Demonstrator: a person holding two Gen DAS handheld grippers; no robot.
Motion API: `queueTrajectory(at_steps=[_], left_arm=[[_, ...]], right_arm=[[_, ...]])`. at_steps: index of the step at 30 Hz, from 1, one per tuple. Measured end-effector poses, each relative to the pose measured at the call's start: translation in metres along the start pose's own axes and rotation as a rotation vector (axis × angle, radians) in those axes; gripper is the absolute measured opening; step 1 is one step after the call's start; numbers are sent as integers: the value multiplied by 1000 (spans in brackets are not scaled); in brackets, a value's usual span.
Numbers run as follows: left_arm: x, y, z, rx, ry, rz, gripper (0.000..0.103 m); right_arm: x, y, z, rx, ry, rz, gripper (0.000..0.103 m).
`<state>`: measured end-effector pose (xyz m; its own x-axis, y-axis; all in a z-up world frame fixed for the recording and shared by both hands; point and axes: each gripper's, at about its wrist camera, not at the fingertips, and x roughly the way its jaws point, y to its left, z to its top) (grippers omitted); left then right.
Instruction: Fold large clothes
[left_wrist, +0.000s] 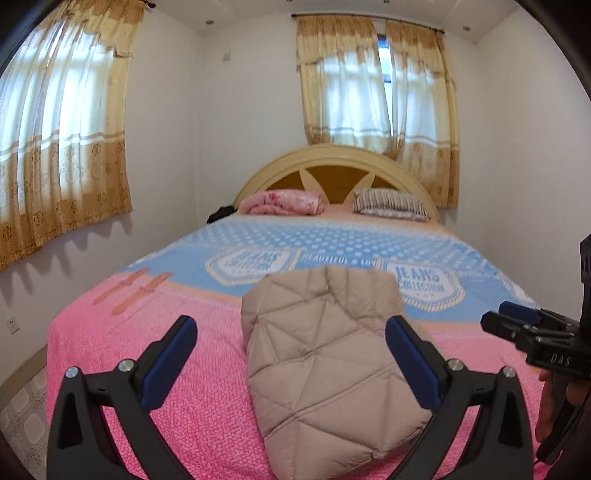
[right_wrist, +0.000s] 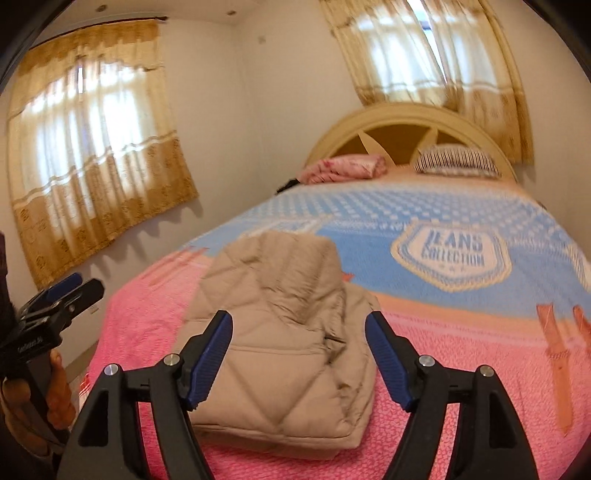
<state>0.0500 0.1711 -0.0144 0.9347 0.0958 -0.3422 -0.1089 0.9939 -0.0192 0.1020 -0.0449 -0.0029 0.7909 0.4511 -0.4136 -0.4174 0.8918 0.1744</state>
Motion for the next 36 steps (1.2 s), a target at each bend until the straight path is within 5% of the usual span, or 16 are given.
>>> queueTrajectory(at_steps=[36], left_arm=[[-14, -1, 3, 8, -53, -5, 103]], right_arm=[[-29, 29, 1, -56, -52, 54, 77]])
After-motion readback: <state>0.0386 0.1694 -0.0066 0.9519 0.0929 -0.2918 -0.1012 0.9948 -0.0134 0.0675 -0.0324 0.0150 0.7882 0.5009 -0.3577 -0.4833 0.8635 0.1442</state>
